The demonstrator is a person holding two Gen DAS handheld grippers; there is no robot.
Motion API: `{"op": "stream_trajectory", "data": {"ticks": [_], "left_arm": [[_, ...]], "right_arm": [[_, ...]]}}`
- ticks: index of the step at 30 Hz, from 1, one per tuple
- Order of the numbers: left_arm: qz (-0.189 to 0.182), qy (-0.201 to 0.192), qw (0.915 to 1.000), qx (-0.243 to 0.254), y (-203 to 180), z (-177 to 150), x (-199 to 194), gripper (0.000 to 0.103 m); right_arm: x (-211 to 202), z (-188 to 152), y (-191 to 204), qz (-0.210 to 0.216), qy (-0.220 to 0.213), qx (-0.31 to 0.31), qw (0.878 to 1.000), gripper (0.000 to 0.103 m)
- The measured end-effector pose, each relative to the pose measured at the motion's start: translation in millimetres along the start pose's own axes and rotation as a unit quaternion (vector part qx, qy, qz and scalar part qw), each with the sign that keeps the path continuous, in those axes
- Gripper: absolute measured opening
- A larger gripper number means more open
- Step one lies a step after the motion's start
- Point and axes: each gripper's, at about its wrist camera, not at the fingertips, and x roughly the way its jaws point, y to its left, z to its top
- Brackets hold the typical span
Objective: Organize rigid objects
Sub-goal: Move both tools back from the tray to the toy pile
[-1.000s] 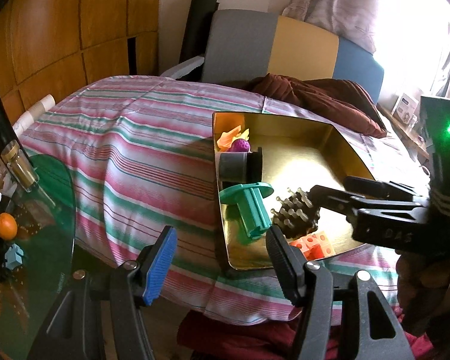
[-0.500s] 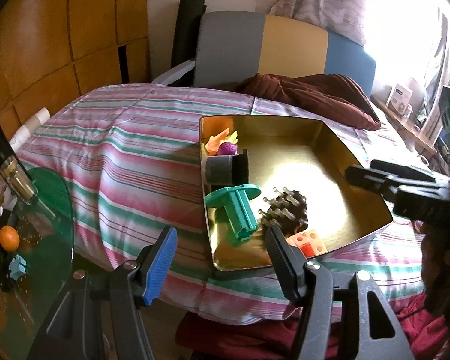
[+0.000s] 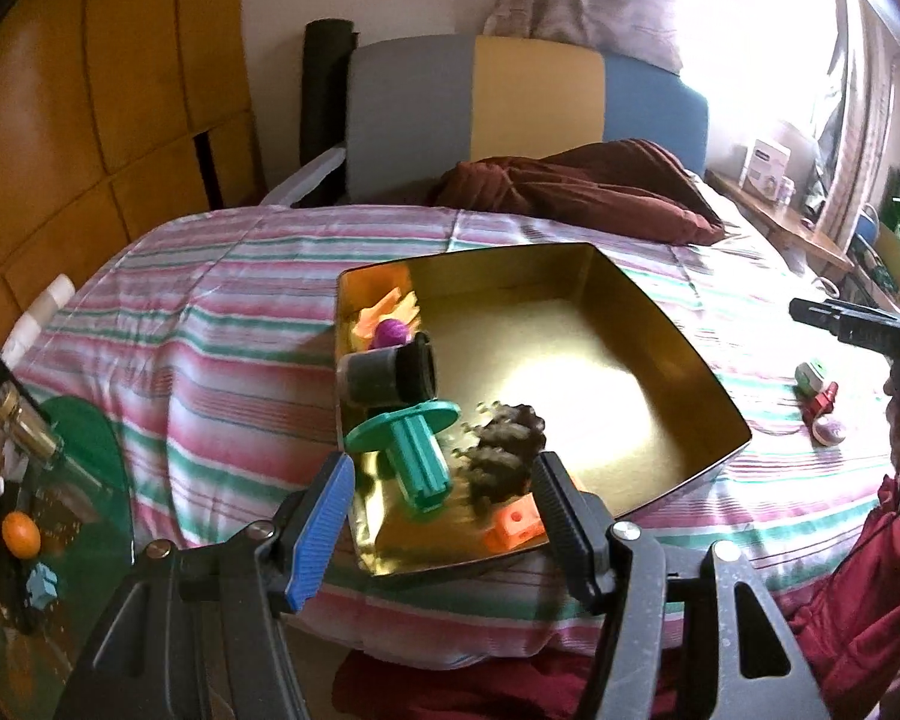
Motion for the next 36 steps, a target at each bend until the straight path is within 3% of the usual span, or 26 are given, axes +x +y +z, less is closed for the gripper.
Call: {"op": "stream_trajectory", "data": {"ticks": [8, 11, 14, 18, 29, 36], "left_arm": [[-0.011, 0.001, 0.9992, 0.038, -28, 8, 3, 0.063], [-0.021, -0.001, 0.9982, 0.056, -44, 14, 4, 0.063], [-0.027, -0.005, 0.9968, 0.075, -59, 18, 5, 0.063], [-0.040, -0.005, 0.9944, 0.098, -84, 24, 11, 0.063], [-0.083, -0.006, 0.9849, 0.152, -144, 33, 20, 0.063], [-0.102, -0.005, 0.9779, 0.183, -176, 36, 27, 0.063]], "right_arm": [[-10, -17, -110, -0.098, -0.018, 0.116, 0.988, 0.084], [-10, -32, -146, -0.130, -0.028, 0.180, 0.975, 0.084], [-13, -44, -178, -0.151, -0.023, 0.266, 0.952, 0.084], [-18, -49, -195, -0.151, -0.027, 0.307, 0.939, 0.084], [-20, -60, -204, -0.144, -0.026, 0.335, 0.931, 0.086], [-23, -65, -213, -0.147, -0.033, 0.367, 0.918, 0.086]]}}
